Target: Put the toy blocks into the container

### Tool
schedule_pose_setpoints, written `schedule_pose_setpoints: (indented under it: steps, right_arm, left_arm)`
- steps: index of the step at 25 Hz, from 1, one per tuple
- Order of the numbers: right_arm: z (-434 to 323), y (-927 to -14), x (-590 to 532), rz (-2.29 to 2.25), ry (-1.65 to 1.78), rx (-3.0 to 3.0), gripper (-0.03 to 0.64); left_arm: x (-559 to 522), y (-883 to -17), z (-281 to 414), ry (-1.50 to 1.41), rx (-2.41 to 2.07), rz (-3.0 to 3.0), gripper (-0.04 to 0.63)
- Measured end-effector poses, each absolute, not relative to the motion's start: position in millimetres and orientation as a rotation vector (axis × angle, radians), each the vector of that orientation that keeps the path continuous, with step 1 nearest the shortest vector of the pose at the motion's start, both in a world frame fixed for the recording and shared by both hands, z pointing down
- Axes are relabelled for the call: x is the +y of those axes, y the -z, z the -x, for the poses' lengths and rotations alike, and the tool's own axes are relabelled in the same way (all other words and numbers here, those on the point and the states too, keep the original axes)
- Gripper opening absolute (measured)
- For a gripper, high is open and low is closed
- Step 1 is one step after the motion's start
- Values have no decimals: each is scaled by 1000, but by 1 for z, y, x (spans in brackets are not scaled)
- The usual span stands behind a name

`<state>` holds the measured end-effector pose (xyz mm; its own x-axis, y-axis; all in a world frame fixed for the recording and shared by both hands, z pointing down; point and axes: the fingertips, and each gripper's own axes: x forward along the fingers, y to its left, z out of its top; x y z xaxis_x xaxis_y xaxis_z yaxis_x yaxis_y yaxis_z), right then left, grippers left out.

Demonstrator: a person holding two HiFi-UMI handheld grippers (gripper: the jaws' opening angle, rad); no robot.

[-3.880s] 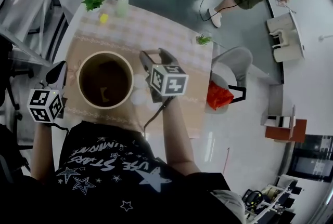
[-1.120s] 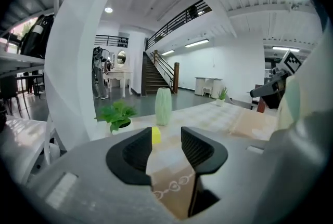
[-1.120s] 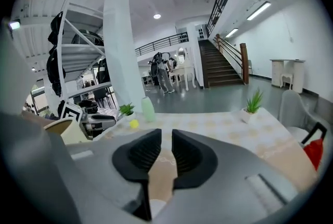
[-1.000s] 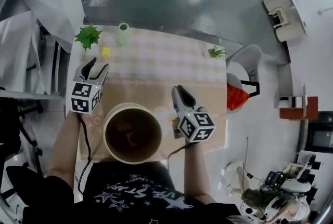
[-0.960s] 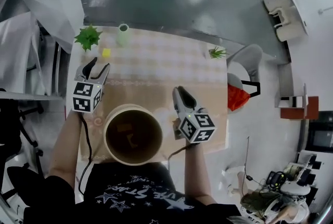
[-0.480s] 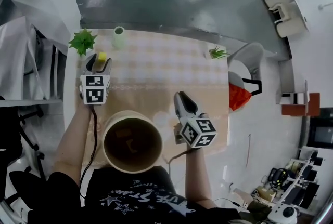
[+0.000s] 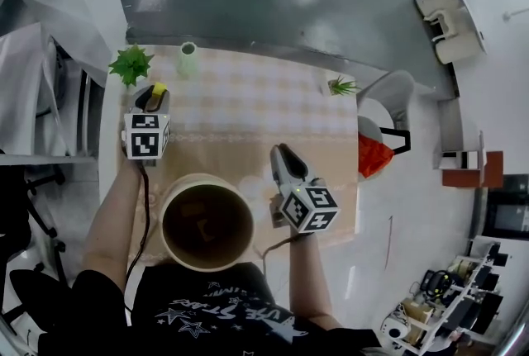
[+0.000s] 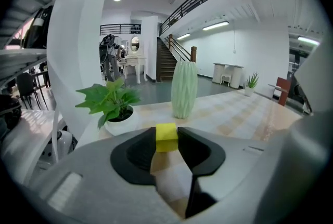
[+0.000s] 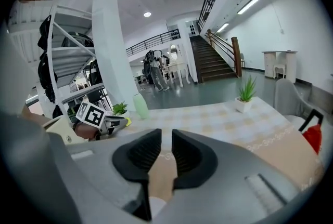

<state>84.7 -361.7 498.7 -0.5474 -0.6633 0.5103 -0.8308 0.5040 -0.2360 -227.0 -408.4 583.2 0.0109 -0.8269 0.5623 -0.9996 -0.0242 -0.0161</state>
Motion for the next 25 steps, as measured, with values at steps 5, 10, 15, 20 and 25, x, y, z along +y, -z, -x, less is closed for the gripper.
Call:
schedule_pose_setpoints:
  steps: [5,10,15,20,25]
  right_arm:
    - [-77,-485,-363,-1229,-632,-2429,67]
    - [-69,-471,-361,-1224,-614,-2465,67]
    - [-65,-458,-352,-1206,-588,-2500,67]
    - [-65,-450,-342,-1198,-576,-2519,67]
    - [-65,-442,-328,-1182,-549,-2531,67]
  left_arm:
    - [-392,-566,232,-521,-1868,-1895,141]
    - [-366,-538,230,-509,-1869,-1953,141]
    - [-334,-501,229,-416,-1890,-1992,141]
    - [-307,-463,218,-327,-1854,-2072,141]
    - [-278,-427,196,-266,-1800,-2176,141]
